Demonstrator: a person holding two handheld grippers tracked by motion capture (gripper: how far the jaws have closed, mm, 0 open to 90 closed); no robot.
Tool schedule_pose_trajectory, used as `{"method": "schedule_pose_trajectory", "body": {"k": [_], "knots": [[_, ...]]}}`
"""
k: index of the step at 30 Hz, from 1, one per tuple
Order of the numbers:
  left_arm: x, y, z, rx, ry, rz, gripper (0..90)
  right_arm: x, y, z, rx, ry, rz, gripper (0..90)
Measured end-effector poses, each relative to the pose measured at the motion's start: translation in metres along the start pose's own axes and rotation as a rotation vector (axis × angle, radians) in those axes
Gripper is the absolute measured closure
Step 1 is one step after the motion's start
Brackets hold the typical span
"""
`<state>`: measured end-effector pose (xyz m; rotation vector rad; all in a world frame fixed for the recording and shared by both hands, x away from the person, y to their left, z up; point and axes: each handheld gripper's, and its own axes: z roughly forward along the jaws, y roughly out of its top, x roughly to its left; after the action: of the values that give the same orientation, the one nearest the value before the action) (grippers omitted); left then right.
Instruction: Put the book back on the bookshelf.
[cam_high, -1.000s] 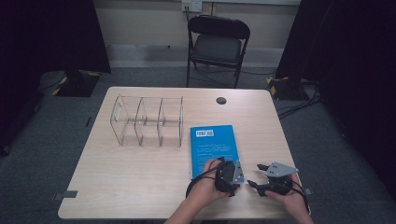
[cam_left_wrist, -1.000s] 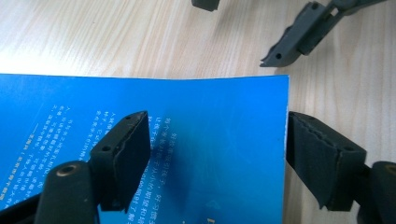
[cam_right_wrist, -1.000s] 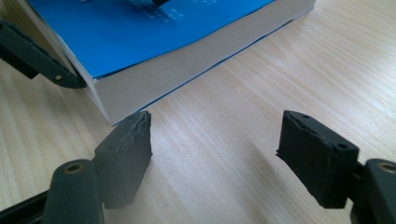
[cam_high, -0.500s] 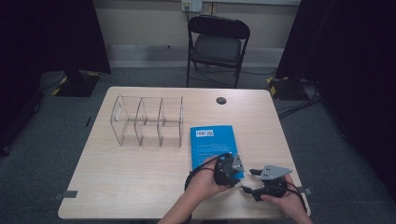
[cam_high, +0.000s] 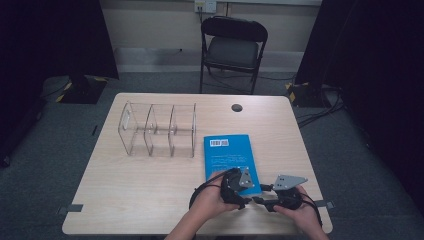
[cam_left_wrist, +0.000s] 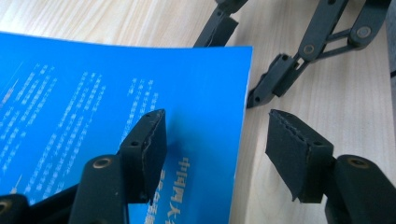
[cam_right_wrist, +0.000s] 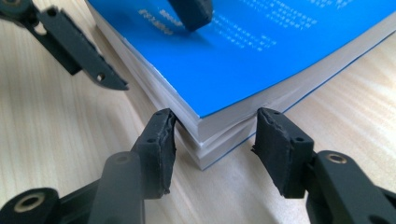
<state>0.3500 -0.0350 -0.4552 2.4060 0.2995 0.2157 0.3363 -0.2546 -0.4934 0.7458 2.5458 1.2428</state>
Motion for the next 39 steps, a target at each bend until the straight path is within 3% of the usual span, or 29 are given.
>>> {"method": "schedule_pose_trajectory", "body": {"k": [2,4,9,16,17,20,22,24,27,31,34,39], "knots": [[0.001,-0.002,0.001,0.033,0.034,0.004,27.1,0.001,0.002,-0.002,-0.019,-0.007,0.003,48.9],[0.001,-0.004,0.002,0.031,0.055,0.005,21.9,0.0,0.004,-0.005,-0.057,-0.023,0.028,56.2],[0.0,-0.008,0.009,0.021,0.099,0.02,14.5,-0.001,0.008,-0.006,-0.066,-0.023,0.051,57.1],[-0.001,-0.005,0.015,0.027,0.16,0.037,11.6,0.0,0.013,-0.009,-0.115,-0.022,0.083,56.6],[-0.001,-0.004,0.015,0.028,0.177,0.03,12.9,0.001,0.014,-0.009,-0.117,-0.026,0.088,56.5],[0.002,-0.003,0.013,0.025,0.166,-0.001,17.3,0.0,0.015,-0.009,-0.123,-0.022,0.089,56.4],[0.005,-0.004,0.01,0.018,0.175,0.0,25.9,0.0,0.014,-0.009,-0.123,-0.021,0.092,56.4],[0.009,-0.005,0.008,0.0,0.155,-0.023,29.7,0.0,0.014,-0.009,-0.126,-0.022,0.094,56.1],[0.01,-0.004,0.004,0.001,0.136,-0.018,35.3,0.0,0.015,-0.009,-0.137,-0.027,0.1,53.2],[0.006,0.006,-0.004,0.044,0.143,-0.006,56.5,-0.001,0.017,-0.008,-0.177,-0.027,0.118,39.8],[0.007,0.011,-0.008,0.066,0.133,-0.02,61.7,-0.003,0.015,-0.01,-0.159,-0.076,0.091,30.8],[0.011,0.016,-0.011,0.098,0.115,-0.033,66.2,-0.013,-0.001,-0.018,-0.151,-0.088,0.118,28.9]]}}
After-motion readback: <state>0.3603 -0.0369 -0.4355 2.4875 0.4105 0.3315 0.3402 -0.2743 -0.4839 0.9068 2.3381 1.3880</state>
